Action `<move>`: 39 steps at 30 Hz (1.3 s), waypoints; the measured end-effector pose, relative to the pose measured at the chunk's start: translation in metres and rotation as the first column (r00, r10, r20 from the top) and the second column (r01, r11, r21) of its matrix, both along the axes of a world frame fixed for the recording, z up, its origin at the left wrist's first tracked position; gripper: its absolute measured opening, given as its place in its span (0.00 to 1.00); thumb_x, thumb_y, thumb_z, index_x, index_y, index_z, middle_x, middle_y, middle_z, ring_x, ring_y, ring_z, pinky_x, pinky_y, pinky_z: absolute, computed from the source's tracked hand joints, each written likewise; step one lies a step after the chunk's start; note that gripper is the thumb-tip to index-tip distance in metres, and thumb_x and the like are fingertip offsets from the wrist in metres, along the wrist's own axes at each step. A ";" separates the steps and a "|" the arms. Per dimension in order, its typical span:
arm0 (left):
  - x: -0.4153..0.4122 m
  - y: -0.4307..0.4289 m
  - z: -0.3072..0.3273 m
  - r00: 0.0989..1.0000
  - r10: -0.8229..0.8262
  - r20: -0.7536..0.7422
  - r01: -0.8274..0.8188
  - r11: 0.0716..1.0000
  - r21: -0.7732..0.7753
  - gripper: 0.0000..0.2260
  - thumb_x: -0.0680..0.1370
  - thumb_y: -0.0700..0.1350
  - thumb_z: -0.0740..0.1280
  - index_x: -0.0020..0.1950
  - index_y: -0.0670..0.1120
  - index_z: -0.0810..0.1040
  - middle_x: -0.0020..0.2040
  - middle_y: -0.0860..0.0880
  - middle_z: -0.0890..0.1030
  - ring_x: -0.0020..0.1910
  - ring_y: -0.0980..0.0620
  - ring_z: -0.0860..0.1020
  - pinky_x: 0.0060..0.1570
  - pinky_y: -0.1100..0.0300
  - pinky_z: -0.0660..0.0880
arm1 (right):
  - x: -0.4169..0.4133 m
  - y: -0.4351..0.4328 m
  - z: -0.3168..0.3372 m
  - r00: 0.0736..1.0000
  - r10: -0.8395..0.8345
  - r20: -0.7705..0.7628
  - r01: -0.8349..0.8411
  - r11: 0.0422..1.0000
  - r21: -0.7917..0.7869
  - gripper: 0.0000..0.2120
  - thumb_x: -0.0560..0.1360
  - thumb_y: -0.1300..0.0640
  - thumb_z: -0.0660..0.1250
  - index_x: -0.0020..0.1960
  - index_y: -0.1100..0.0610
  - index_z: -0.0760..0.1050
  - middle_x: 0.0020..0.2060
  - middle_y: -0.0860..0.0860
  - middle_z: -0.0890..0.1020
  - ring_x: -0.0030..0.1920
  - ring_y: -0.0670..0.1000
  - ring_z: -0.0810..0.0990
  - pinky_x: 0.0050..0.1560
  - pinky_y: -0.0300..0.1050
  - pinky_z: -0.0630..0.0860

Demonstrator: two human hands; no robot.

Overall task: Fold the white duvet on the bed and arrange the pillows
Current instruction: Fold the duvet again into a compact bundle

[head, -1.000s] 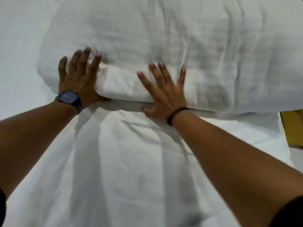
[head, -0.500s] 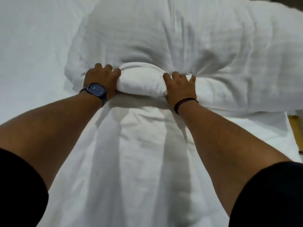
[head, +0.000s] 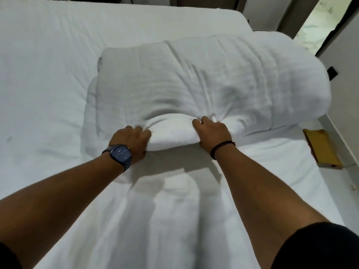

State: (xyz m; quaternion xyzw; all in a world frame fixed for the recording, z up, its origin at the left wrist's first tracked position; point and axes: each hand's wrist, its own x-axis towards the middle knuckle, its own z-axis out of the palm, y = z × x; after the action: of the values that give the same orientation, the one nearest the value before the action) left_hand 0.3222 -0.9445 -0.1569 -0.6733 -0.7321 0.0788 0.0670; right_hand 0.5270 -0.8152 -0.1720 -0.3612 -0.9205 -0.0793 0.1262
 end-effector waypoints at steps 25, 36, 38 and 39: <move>0.289 -0.203 0.085 0.925 -0.114 0.362 0.304 0.793 -0.528 0.20 0.75 0.61 0.63 0.53 0.45 0.77 0.53 0.40 0.80 0.52 0.37 0.78 0.43 0.54 0.69 | 0.261 -0.179 0.002 0.955 0.254 0.154 -0.213 0.947 -0.242 0.41 0.45 0.59 0.75 0.58 0.61 0.69 0.55 0.62 0.79 0.55 0.62 0.79 0.53 0.55 0.77; 0.058 0.016 0.073 0.668 0.340 0.662 -0.350 0.928 -0.124 0.39 0.63 0.75 0.62 0.67 0.53 0.69 0.66 0.46 0.72 0.63 0.43 0.73 0.60 0.49 0.71 | 0.230 -0.144 -0.002 0.166 -0.849 -0.502 0.483 0.514 -0.709 0.08 0.78 0.54 0.60 0.56 0.50 0.72 0.48 0.52 0.76 0.51 0.56 0.75 0.50 0.47 0.69; 0.036 0.040 0.059 0.498 0.473 0.727 -0.355 0.876 -0.326 0.48 0.58 0.79 0.61 0.70 0.50 0.66 0.67 0.46 0.72 0.61 0.43 0.74 0.59 0.50 0.71 | 0.230 -0.131 0.002 -0.099 -0.906 -0.412 0.376 0.349 -0.858 0.09 0.76 0.54 0.64 0.55 0.53 0.71 0.51 0.57 0.78 0.47 0.58 0.78 0.42 0.45 0.72; 0.031 0.048 0.053 0.399 0.522 0.754 -0.321 0.850 -0.419 0.51 0.56 0.80 0.61 0.69 0.48 0.68 0.65 0.46 0.74 0.58 0.43 0.76 0.58 0.51 0.72 | 0.229 -0.122 0.006 -0.172 -0.917 -0.360 0.254 0.311 -0.916 0.13 0.74 0.44 0.67 0.53 0.51 0.72 0.53 0.57 0.79 0.44 0.57 0.79 0.39 0.43 0.75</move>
State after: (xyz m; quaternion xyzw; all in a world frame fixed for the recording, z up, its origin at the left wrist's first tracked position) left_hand 0.3528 -0.8963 -0.1037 -0.4182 -0.8028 -0.1690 -0.3900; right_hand 0.7559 -0.9375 -0.1664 -0.7588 -0.2955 0.3635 0.4526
